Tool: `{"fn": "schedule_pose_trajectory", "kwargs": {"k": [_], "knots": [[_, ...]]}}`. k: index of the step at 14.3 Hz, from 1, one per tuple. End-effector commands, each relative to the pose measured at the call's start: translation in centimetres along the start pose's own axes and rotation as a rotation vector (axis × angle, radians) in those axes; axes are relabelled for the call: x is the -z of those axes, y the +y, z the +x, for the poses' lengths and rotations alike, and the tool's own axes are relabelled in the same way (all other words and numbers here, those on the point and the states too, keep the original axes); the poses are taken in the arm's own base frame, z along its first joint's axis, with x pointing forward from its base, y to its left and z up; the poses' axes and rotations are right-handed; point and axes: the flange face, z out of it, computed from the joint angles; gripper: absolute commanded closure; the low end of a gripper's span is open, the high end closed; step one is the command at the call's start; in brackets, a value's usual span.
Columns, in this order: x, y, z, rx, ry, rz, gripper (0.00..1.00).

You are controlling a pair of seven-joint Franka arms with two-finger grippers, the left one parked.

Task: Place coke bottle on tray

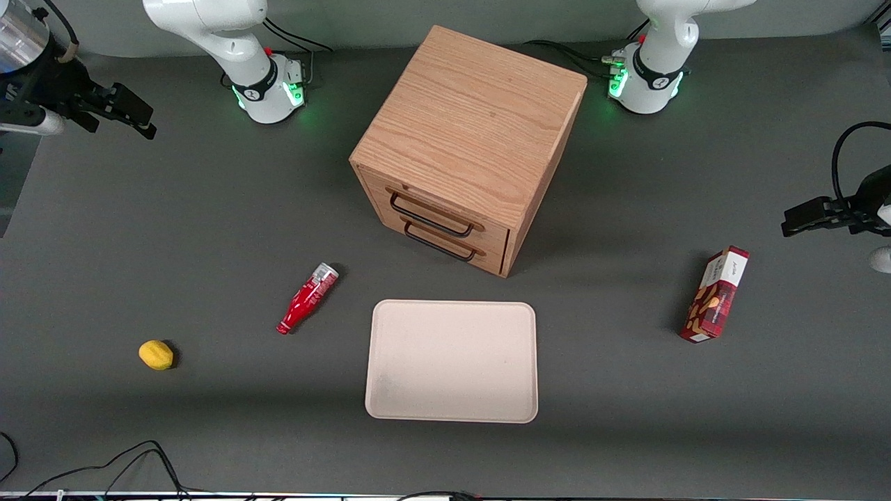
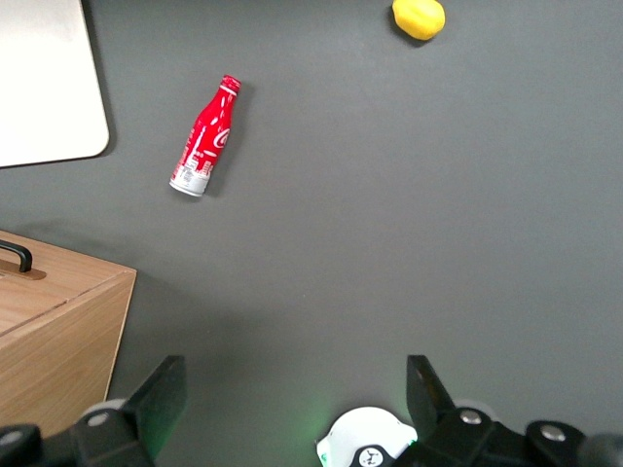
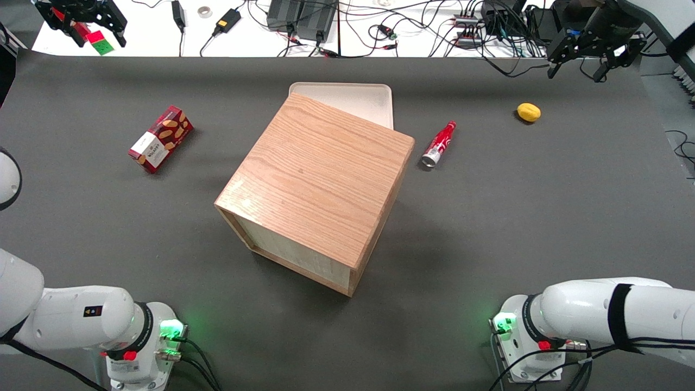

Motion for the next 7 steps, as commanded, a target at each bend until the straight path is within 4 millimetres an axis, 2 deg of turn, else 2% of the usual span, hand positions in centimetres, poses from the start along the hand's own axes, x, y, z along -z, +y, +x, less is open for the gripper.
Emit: {"fn": "schedule_pose_trajectory", "kwargs": {"k": [1,7], "knots": [[1.64,0.43,0.89,0.013,-0.031,0.029,0.00],[1.93,0.33,0.88,0.027,-0.033,0.032,0.00]]}}
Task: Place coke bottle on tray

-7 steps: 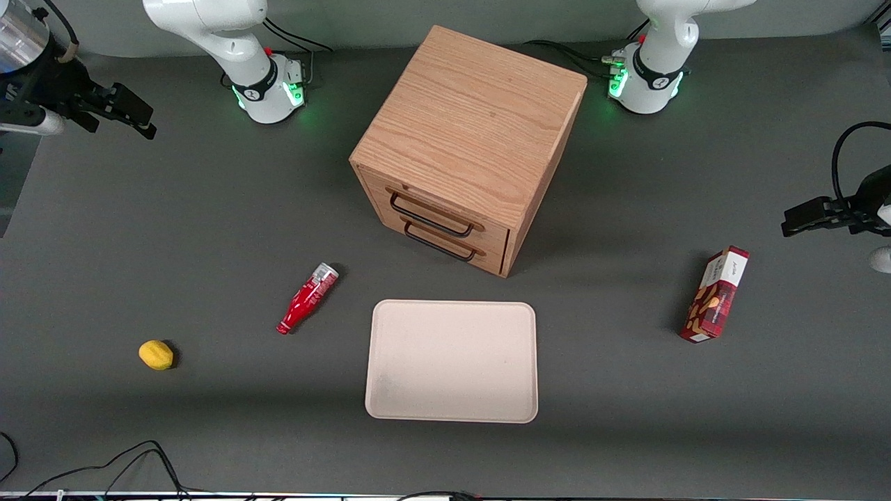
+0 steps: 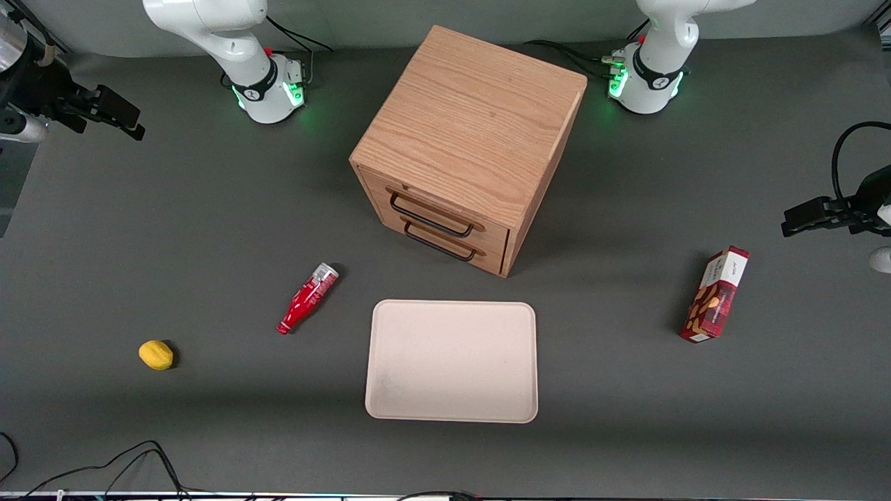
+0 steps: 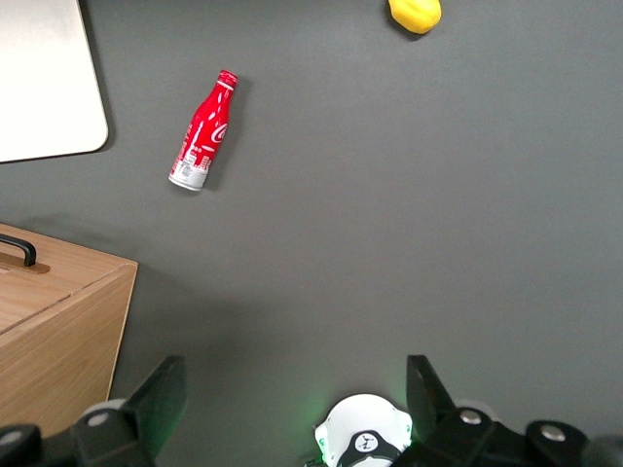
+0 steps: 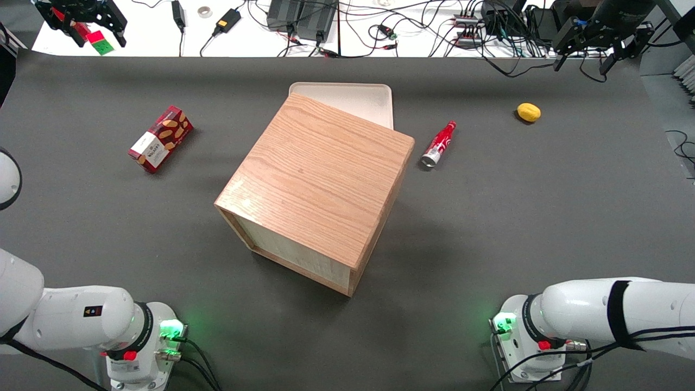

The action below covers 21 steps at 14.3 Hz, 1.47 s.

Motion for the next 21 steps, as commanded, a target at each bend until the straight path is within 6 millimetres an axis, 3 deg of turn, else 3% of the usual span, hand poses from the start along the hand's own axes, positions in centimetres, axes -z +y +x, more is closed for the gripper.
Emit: {"fn": "schedule_pose_trajectory", "kwargs": {"k": [1,3,6,8,9,11,13,14,18,19,21], "knots": [[0.6,-0.2,0.0,0.024,-0.012,0.027,0.00],[1.3,-1.0,1.0,0.029,0.003,0.031,0.00],[1.8,-4.5,5.4,0.014,0.003,0.096,0.00],[0.0,-7.8,8.1,-0.043,-0.030,0.096,0.00],[-1.8,-9.3,9.4,-0.110,-0.060,0.097,0.00],[-6.9,-11.8,12.4,-0.316,-0.128,0.117,0.00],[-12.7,-13.0,14.2,-0.401,-0.172,0.099,0.00],[-16.6,-13.3,15.0,-0.460,-0.192,0.084,0.00],[-31.6,-14.6,16.0,-0.548,-0.157,0.051,0.00],[-34.5,-14.7,16.4,-0.579,-0.143,0.040,0.00],[-38.2,-15.5,16.4,-0.578,-0.116,0.011,0.00]]}}
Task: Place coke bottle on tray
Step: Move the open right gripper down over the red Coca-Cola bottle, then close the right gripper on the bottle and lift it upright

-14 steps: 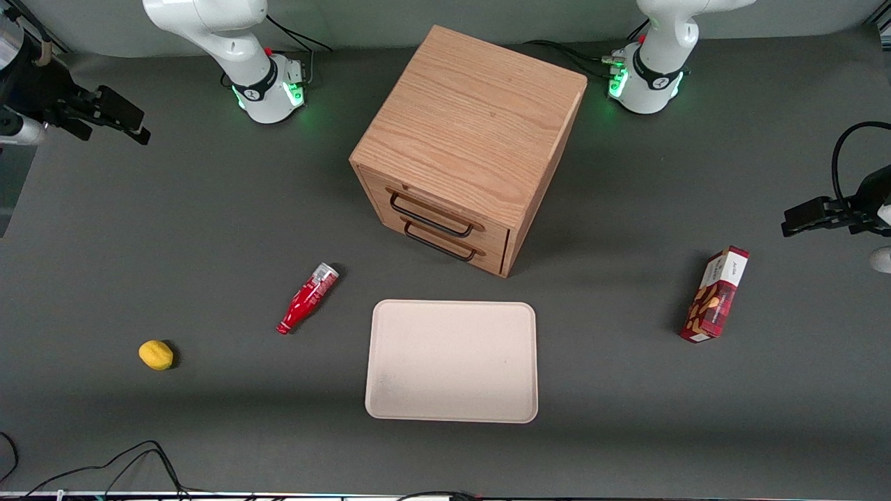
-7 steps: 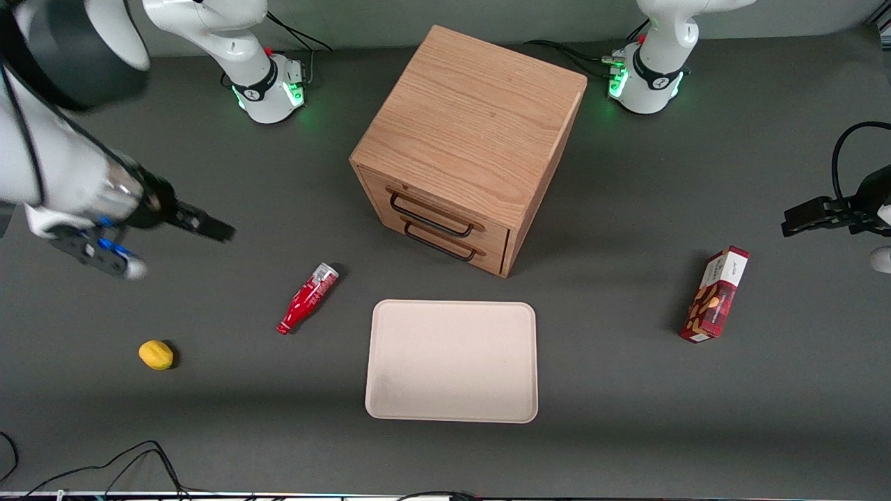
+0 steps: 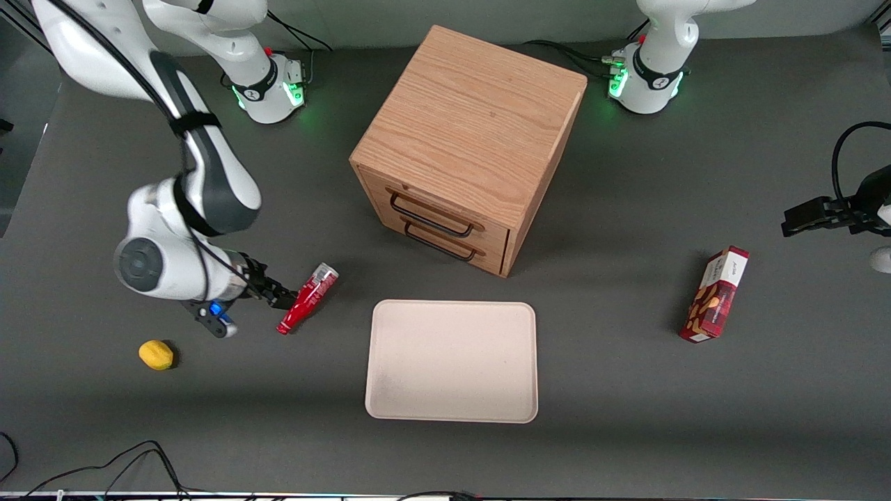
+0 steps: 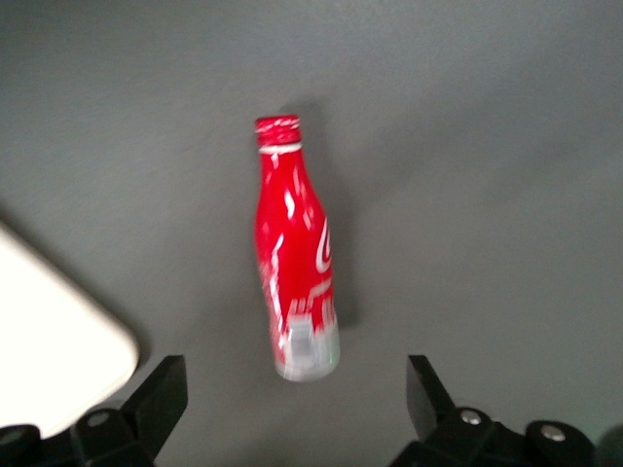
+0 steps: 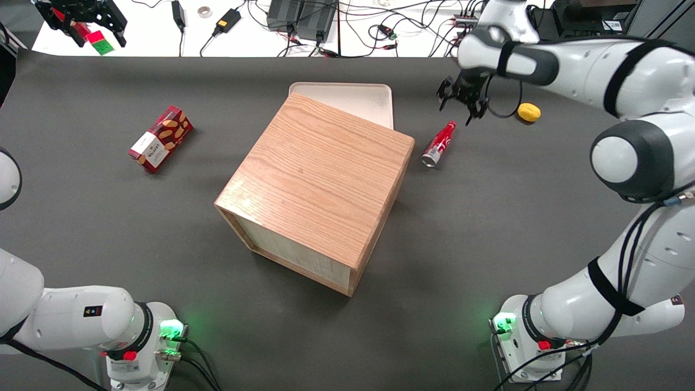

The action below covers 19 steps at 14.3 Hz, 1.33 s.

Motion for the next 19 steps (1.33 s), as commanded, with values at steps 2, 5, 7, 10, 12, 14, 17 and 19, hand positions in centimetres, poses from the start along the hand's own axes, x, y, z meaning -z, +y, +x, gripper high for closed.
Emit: {"fn": "schedule_pose_trajectory", "kwargs": {"k": [2,5,7,10,12,14,17,19], "knots": [[-4.4,-0.9,-0.3,-0.012,0.036,-0.025,0.00],[-5.5,-1.0,0.1,-0.013,0.042,-0.018,0.00],[-6.8,-1.1,0.2,-0.012,0.047,-0.006,0.00],[-8.6,-0.8,0.1,-0.016,0.053,0.010,0.00],[-9.7,-0.5,0.0,-0.016,0.056,0.018,0.00],[-10.6,-0.5,0.0,-0.016,0.057,0.024,0.00],[-10.9,-0.8,-0.3,-0.016,0.053,0.023,1.00],[-10.9,-0.9,-0.4,-0.013,0.053,0.025,1.00]]}}
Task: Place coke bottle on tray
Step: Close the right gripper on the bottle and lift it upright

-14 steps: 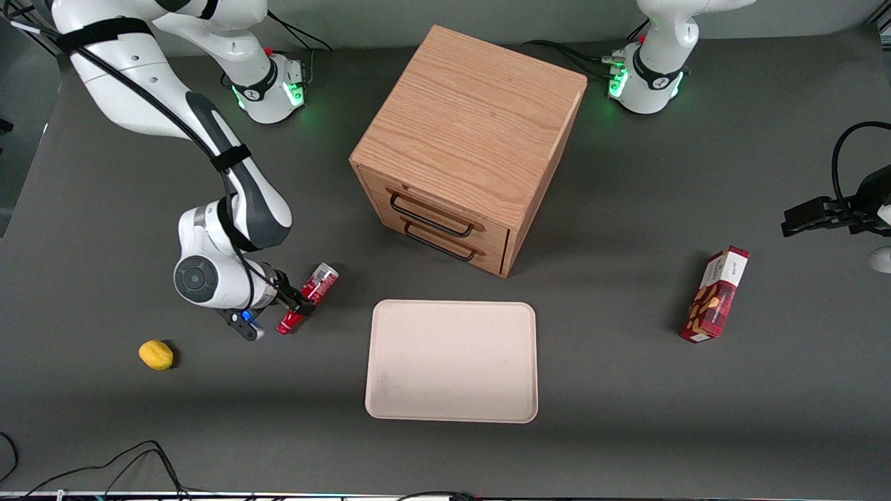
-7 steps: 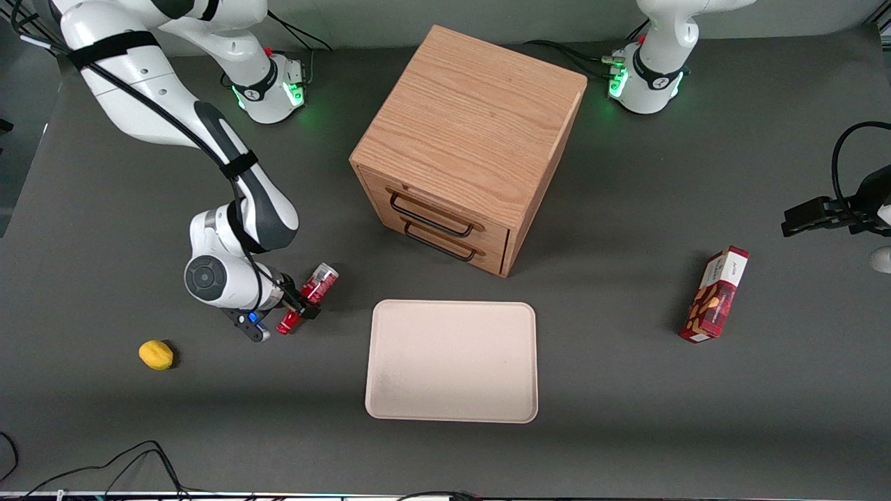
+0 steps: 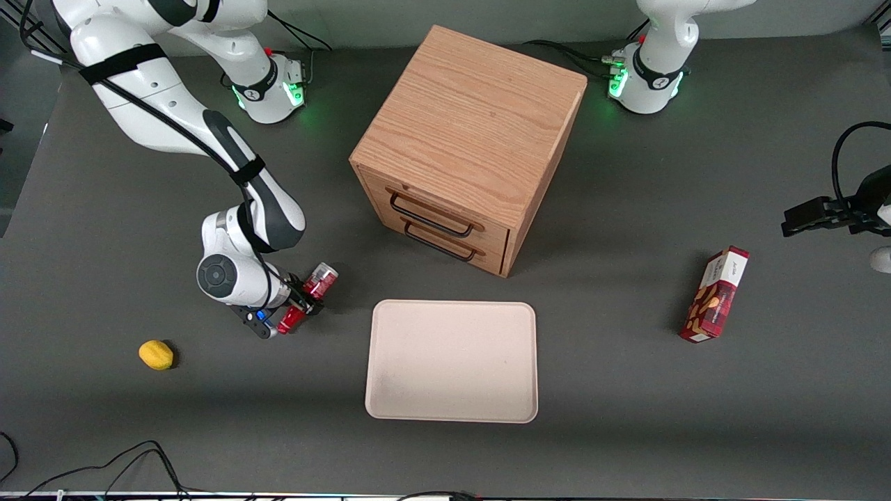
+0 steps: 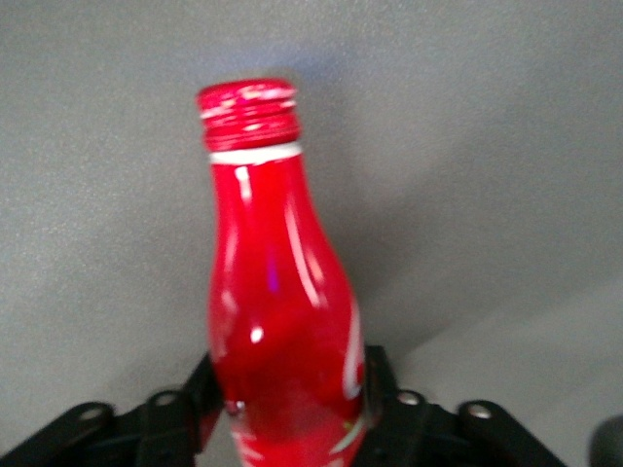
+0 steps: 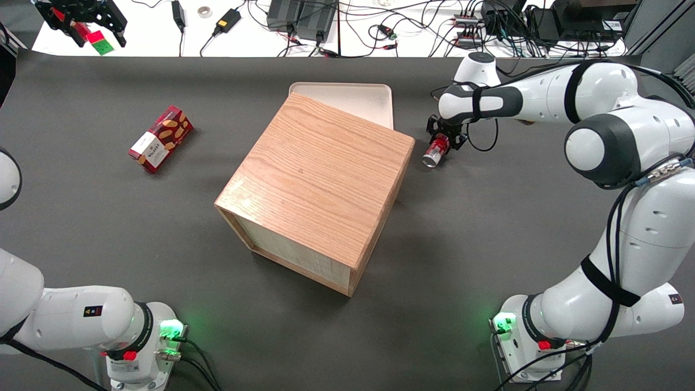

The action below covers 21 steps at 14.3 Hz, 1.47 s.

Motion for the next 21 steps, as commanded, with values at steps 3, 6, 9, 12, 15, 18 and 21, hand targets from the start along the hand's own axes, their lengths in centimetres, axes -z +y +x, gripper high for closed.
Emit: {"fn": "schedule_pose_trajectory", "kwargs": {"k": [3,6,9,12,15,18,21], "knots": [[2.2,-1.0,-0.5,0.011,0.033,0.018,1.00],[7.9,-1.9,-0.9,0.079,0.044,-0.015,1.00],[16.0,-2.4,-1.2,0.225,0.056,-0.035,1.00],[25.2,-4.7,-3.3,0.389,0.080,0.007,1.00],[29.3,-7.7,-5.1,0.547,0.089,0.065,1.00],[25.7,-12.8,-5.0,0.596,0.028,0.138,1.00],[17.3,-16.4,-2.9,0.568,-0.019,0.183,1.00]]}}
